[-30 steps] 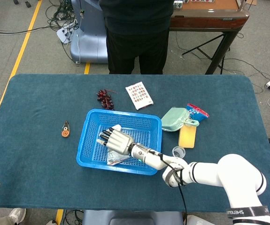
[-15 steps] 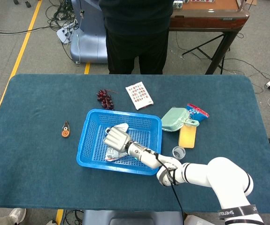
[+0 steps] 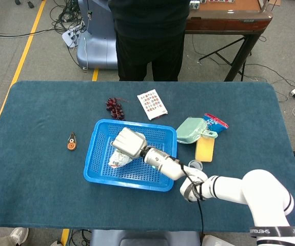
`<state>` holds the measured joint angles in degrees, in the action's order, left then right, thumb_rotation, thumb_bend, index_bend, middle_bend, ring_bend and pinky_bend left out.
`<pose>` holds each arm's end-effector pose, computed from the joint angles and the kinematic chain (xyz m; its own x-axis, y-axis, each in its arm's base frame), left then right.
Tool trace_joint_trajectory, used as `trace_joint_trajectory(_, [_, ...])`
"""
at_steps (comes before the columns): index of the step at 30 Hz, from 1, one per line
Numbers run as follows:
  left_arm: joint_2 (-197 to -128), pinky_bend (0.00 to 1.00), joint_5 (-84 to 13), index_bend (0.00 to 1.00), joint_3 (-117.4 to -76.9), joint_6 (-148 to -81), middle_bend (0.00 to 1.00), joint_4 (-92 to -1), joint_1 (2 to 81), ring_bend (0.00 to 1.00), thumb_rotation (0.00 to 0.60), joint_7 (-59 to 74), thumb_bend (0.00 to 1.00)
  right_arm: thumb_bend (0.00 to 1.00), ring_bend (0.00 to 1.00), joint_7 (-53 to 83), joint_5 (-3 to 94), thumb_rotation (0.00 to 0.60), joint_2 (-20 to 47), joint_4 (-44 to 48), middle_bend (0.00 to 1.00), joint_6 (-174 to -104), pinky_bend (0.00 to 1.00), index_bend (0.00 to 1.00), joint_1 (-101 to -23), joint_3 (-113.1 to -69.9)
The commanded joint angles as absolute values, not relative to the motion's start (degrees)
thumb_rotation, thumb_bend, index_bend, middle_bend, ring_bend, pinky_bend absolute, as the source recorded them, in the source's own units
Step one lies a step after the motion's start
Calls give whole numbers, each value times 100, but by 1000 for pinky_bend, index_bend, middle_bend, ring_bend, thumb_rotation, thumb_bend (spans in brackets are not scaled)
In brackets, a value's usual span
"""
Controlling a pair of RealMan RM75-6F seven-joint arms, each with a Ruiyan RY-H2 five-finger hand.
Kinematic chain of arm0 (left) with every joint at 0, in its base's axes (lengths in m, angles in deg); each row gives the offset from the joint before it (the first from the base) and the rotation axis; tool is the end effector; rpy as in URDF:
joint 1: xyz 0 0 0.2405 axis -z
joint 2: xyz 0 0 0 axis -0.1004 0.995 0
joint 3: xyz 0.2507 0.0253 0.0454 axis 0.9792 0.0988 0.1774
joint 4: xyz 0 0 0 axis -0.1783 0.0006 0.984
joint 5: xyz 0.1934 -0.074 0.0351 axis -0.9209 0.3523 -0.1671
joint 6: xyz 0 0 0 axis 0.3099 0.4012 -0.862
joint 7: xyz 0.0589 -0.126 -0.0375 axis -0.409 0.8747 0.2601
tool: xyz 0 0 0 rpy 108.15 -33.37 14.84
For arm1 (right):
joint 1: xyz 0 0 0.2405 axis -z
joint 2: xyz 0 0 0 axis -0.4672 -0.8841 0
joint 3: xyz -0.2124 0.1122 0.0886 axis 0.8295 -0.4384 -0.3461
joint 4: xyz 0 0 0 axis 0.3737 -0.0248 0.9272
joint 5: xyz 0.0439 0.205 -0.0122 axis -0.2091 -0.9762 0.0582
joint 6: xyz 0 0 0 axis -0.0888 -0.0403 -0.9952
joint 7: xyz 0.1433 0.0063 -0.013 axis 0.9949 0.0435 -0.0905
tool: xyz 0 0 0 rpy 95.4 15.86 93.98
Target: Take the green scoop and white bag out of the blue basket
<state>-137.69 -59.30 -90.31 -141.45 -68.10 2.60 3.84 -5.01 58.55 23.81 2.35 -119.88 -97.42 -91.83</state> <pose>-0.3305 0.1303 0.2027 0.5295 -0.0113 0.8483 0.8408 0.1400 -0.5229 0.0196 -0.3788 -0.0522 0.6678 0.0494 0.7427 -0.4073 -0.8109 0.4202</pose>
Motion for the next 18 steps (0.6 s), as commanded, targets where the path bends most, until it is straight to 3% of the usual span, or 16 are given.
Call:
trace_joint_trajectory(1, [-13762,157,-5967,189,-9035,-14160,143,-6833,270,152,600,380,148,351,569,-292,6009,600,1820,-356,591,-12439,709,658,-9472,-9396])
trace_joint_trajectory(11, [-13762,156,-6058,189,-9061,-14121,143,-6884,352,152,600,384,149,350,571,-307,6045,600,-51,-2070,586,-13167,710,658,-8474,-9271])
trace_joint_trajectory(18, [-13825,157,-6064,189,-9059,-14022,143,-6854,418,152,600,380,149,350,571,62,6143,600,-741,-2200,586,-13540,710,658,-7760,-8967])
